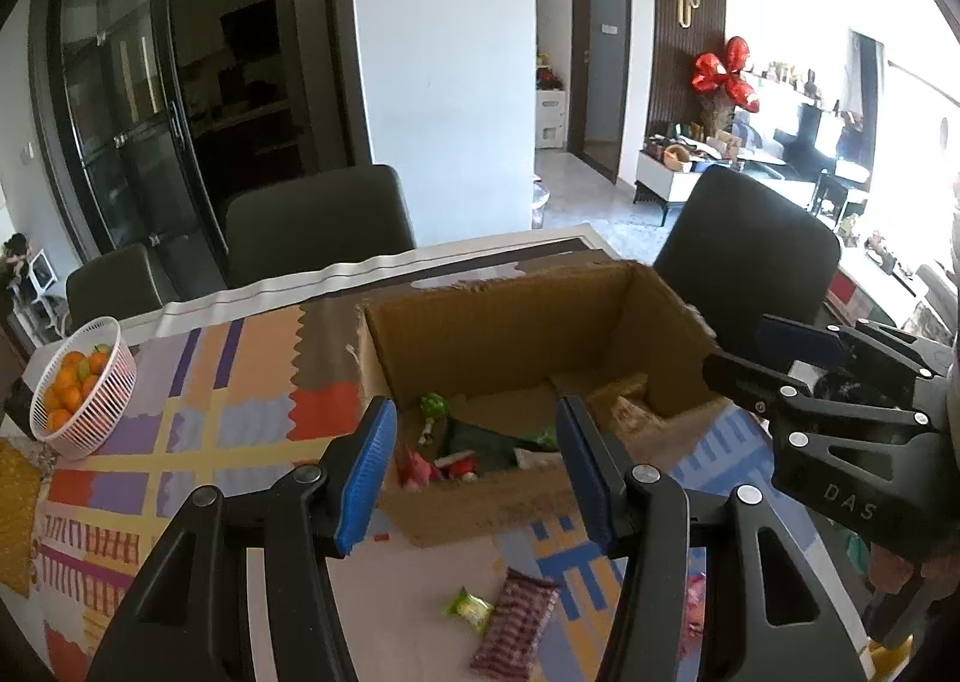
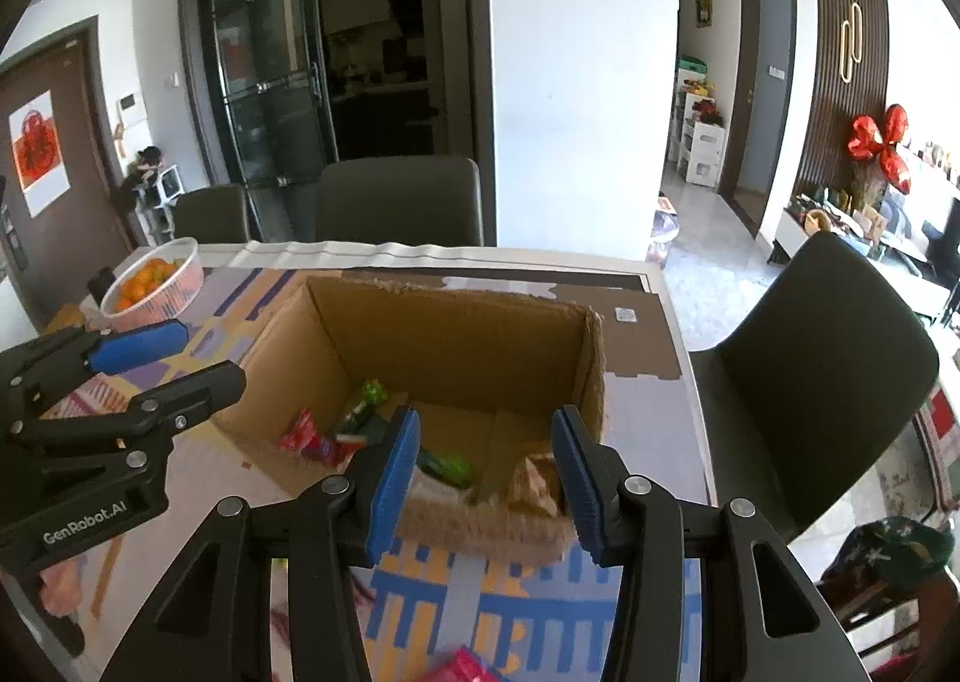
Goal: Organize snacks
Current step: 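Carry both snacks into the box and open both tools, then move both tools back toward the red packet and gold sweet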
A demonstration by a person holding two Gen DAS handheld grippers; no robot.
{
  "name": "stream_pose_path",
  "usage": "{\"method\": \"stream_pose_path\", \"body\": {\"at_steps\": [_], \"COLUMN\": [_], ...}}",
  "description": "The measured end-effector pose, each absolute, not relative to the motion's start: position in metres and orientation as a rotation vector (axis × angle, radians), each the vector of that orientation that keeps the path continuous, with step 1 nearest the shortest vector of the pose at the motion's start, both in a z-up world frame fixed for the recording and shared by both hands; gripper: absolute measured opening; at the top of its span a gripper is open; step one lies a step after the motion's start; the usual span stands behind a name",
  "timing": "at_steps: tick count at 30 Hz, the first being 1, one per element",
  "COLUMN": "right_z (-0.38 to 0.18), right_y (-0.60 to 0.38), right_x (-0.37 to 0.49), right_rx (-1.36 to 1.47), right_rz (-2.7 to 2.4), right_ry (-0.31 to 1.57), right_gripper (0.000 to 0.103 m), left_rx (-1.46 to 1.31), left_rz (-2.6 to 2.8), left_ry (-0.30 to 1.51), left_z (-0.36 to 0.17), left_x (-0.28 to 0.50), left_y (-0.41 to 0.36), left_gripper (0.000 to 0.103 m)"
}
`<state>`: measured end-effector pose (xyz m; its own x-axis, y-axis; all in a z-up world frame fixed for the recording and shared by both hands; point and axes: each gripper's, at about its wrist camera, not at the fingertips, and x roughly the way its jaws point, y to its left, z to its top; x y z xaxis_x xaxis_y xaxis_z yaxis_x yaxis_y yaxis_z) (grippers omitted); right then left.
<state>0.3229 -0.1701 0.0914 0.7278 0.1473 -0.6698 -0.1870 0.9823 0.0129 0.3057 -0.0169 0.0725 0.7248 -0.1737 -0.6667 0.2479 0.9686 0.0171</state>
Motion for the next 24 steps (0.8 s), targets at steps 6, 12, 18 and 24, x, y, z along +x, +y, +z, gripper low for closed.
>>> {"method": "stream_pose_path", "body": {"at_steps": [6, 12, 18, 24], "right_z": [0.095, 0.097, 0.082, 0.057], "right_y": [-0.181, -0.197, -0.206, -0.209], "right_x": [0.286, 0.253, 0.226, 0.207], "right_rx": [-0.071, -0.071, -0.092, -0.112], "right_rz": [0.198, 0.206, 0.225, 0.251], "right_ry": [0.704, 0.693, 0.728, 0.789], "right_gripper": [0.047, 0.047, 0.047, 0.047], "left_rx": [0.119, 0.155, 0.191, 0.2], "left_rz": [-0.279, -0.322, -0.35, -0.378], "left_ry": [0.706, 0.693, 0.71, 0.756], "left_z": [0.076, 0.072, 0.057, 0.033], "left_x": [0.269, 0.235, 0.208, 0.191], "left_y": [-0.032, -0.049, -0.065, -0.073], "left_gripper": [0.058, 0.06, 0.061, 0.062]}}
